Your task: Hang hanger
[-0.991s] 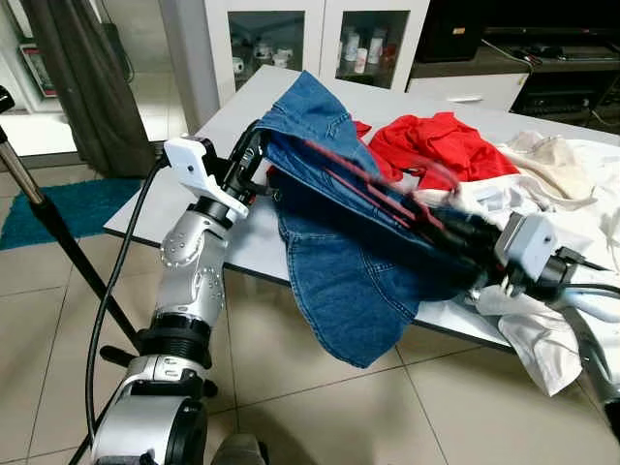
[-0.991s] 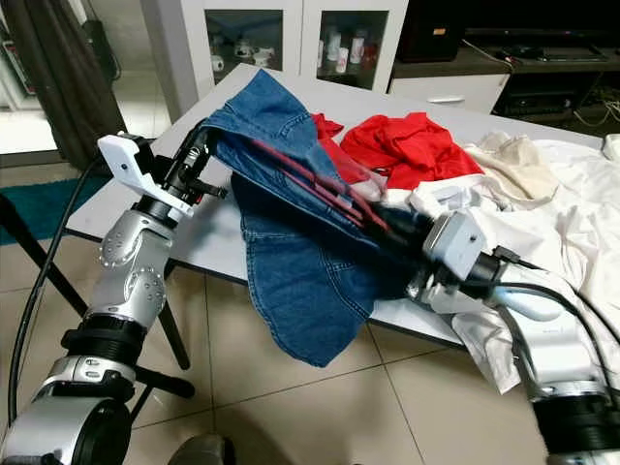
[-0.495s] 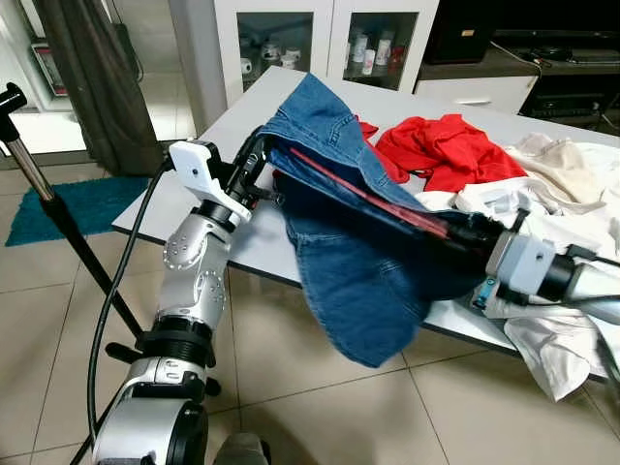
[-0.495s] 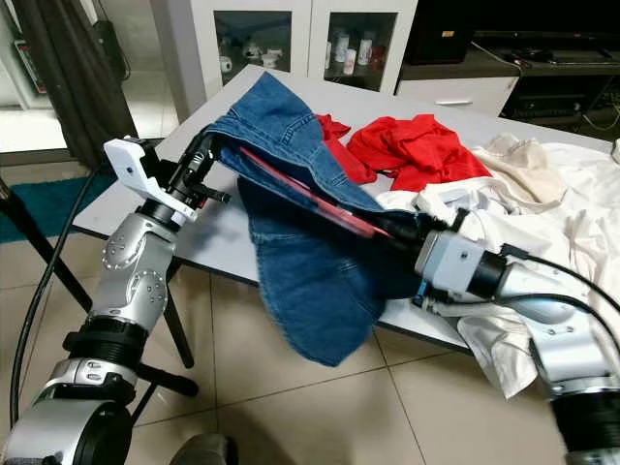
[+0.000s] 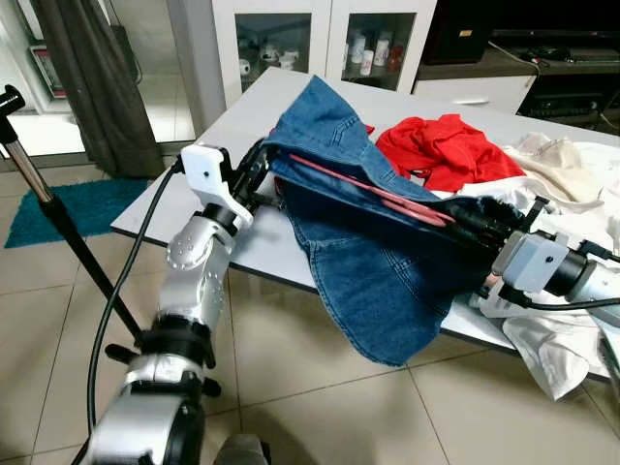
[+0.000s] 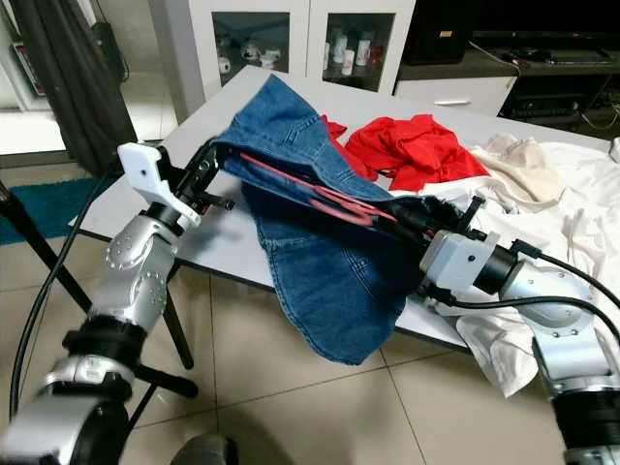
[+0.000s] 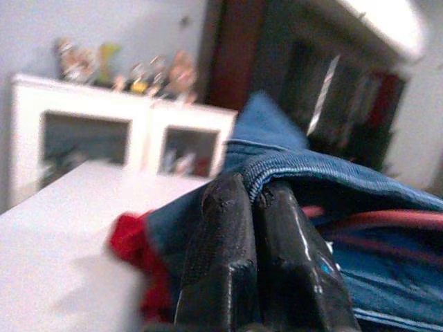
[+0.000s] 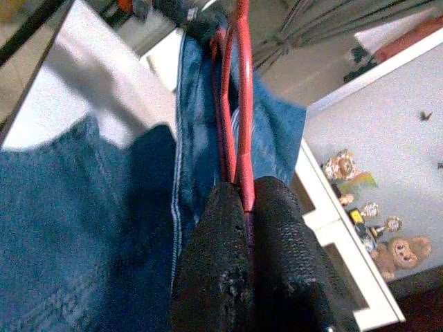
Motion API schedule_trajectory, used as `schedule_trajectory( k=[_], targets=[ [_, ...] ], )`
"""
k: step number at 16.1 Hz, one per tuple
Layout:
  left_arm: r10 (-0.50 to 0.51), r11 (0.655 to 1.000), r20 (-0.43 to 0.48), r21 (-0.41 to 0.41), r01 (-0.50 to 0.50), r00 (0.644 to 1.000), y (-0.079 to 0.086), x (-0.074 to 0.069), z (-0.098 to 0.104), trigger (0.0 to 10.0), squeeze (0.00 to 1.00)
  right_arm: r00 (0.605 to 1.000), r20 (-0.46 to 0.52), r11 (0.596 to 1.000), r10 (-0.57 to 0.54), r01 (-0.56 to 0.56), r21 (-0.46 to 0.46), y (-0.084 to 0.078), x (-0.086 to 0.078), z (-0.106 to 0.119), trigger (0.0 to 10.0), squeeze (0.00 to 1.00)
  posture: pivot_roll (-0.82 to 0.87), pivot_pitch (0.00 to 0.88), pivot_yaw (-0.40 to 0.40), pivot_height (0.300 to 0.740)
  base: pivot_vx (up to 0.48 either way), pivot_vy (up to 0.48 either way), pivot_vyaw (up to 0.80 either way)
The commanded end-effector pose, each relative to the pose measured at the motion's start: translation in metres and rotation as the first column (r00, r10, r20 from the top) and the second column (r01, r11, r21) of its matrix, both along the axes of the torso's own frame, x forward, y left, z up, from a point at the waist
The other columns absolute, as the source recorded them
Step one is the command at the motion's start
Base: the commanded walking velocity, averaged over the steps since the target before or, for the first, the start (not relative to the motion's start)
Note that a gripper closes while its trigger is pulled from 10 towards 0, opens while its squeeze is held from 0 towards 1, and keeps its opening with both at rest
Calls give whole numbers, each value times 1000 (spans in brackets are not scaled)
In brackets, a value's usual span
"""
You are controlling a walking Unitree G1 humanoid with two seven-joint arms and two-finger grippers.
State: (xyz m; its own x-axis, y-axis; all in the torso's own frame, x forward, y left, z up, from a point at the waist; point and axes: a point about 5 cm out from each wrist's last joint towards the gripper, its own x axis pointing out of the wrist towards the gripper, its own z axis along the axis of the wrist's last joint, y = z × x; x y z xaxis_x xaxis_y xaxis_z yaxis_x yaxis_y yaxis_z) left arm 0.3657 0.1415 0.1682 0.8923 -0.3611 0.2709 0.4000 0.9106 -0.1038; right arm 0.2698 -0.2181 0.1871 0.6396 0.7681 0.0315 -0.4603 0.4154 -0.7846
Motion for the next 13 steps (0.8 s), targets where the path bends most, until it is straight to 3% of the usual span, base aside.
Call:
schedule_trajectory(
  k=[1,7,10,13],
  targets=[
    [101,995,-11,2,-101,995,19,9,11,10000,0,998,61,999,10,-13,41,0,-1,15,10000,0,167,5,17,740,0,0,0],
    [161,987,59,-6,-161,985,32,28,50,10000,0,997,68,998,24,-28,65,4,-1,18,10000,0,164,5,18,740,0,0,0],
    [144,990,54,-11,-144,988,24,28,47,10000,0,997,67,981,-29,16,193,8,7,26,10000,0,158,2,19,740,0,0,0],
    [88,996,18,-13,-88,996,1,23,27,10000,0,998,-42,918,-48,61,391,31,21,20,10000,0,159,0,11,740,0,0,0]
  ],
)
